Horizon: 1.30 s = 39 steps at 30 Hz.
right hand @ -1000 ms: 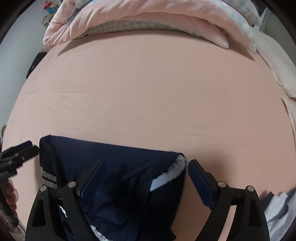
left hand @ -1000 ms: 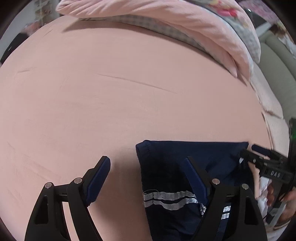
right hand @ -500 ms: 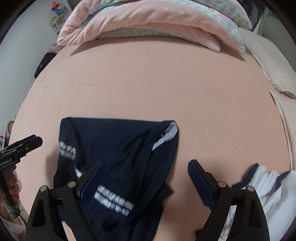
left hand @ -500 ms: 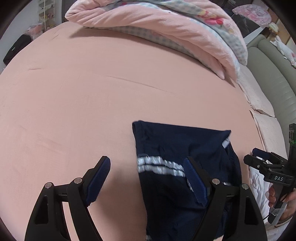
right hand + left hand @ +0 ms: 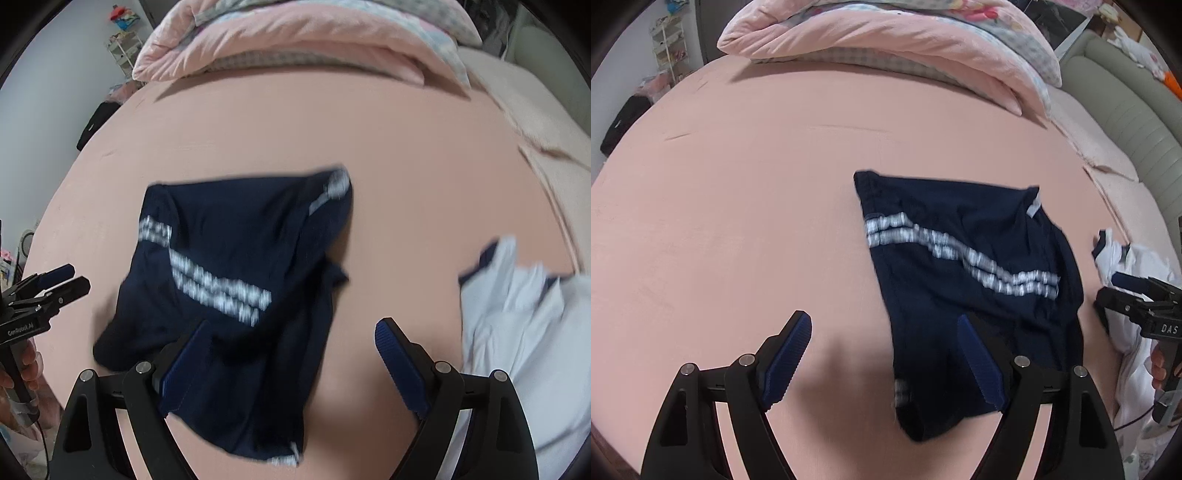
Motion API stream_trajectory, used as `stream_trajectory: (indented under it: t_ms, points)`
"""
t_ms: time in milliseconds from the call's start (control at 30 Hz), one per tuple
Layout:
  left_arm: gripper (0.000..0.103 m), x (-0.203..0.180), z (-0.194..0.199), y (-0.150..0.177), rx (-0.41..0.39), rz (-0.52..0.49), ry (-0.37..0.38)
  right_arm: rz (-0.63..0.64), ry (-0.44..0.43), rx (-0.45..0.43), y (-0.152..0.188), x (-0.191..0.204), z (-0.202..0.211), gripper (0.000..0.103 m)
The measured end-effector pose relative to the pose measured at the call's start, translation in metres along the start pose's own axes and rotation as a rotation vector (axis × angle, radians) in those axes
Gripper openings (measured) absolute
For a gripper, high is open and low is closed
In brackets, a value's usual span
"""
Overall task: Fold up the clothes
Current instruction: 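Open both grippers and release the folded navy pants on the bed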
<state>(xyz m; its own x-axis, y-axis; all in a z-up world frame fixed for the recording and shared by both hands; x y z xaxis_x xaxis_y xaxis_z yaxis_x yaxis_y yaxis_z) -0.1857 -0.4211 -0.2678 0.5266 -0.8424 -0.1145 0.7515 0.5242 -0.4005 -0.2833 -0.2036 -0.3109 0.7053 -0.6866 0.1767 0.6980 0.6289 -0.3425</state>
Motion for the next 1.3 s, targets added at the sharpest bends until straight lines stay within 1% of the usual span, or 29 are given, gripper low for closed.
stream_trajectory:
  t_ms: [100, 300, 400, 467, 533, 567, 633, 767, 800, 867, 967, 1067, 1100, 1133, 1167, 1233, 1300]
  points:
    - [0.081, -0.001, 0.002, 0.017, 0.012, -0.011, -0.026, -0.012, 0.000, 0.021, 0.021, -0.003, 0.001, 0.090]
    - [0.081, -0.002, 0.006, 0.046, 0.020, -0.017, -0.041, -0.027, -0.032, 0.002, 0.056, -0.004, 0.008, 0.090]
    - [0.081, -0.003, 0.010, 0.058, 0.005, -0.016, -0.041, -0.028, -0.038, -0.023, 0.072, -0.002, 0.010, 0.090]
    - [0.081, -0.006, 0.013, 0.066, -0.022, -0.046, -0.059, -0.019, -0.043, -0.041, 0.083, 0.001, 0.012, 0.090]
    - [0.081, -0.010, 0.014, 0.073, -0.041, -0.084, -0.083, -0.004, -0.050, -0.060, 0.093, 0.006, 0.013, 0.088]
    - [0.081, -0.013, 0.014, 0.077, -0.045, -0.108, -0.098, 0.002, -0.043, -0.070, 0.097, 0.007, 0.013, 0.083]
    - [0.081, -0.020, 0.013, 0.084, -0.050, -0.168, -0.118, 0.020, -0.008, -0.079, 0.103, 0.009, 0.012, 0.080]
    - [0.081, -0.030, 0.009, 0.095, -0.066, -0.225, -0.112, 0.061, 0.015, -0.078, 0.116, 0.013, 0.008, 0.079]
    - [0.081, -0.031, 0.008, 0.095, -0.073, -0.214, -0.117, 0.071, 0.018, -0.079, 0.118, 0.014, 0.008, 0.079]
    - [0.081, -0.030, 0.003, 0.099, -0.058, -0.207, -0.095, 0.087, 0.029, -0.092, 0.122, 0.014, 0.007, 0.079]
    - [0.080, -0.030, -0.002, 0.102, -0.045, -0.200, -0.085, 0.096, 0.043, -0.097, 0.126, 0.012, 0.004, 0.073]
    - [0.080, -0.032, -0.007, 0.106, -0.038, -0.209, -0.059, 0.109, 0.044, -0.104, 0.128, 0.011, 0.001, 0.071]
    - [0.078, -0.032, -0.008, 0.107, -0.035, -0.211, -0.049, 0.116, 0.041, -0.110, 0.128, 0.012, 0.000, 0.070]
    - [0.069, -0.035, -0.010, 0.109, -0.029, -0.219, -0.032, 0.122, 0.032, -0.113, 0.128, 0.013, -0.001, 0.069]
    - [0.055, -0.037, -0.011, 0.111, -0.023, -0.227, -0.015, 0.129, 0.019, -0.119, 0.128, 0.015, -0.001, 0.069]
    - [0.043, -0.040, -0.016, 0.113, 0.003, -0.234, 0.015, 0.136, -0.005, -0.129, 0.127, 0.018, -0.003, 0.068]
    - [0.042, -0.042, -0.020, 0.115, 0.016, -0.237, 0.032, 0.149, -0.021, -0.132, 0.126, 0.022, -0.006, 0.067]
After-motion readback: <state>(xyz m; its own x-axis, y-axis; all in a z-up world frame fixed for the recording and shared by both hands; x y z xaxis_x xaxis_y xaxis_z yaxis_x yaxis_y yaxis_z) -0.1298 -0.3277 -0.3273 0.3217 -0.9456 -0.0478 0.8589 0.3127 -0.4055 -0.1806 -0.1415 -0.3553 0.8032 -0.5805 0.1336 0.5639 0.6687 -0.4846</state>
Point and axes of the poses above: each gripper's, at about its wrist camera, not at the fingertips, and z roughly against the way its jaws point, x to its left, y to its underside, the point moved 7 cm from there along -z, roughly the way its jaws point, and after that the axes turned 2 degrees about x, right-handed, at the moved point
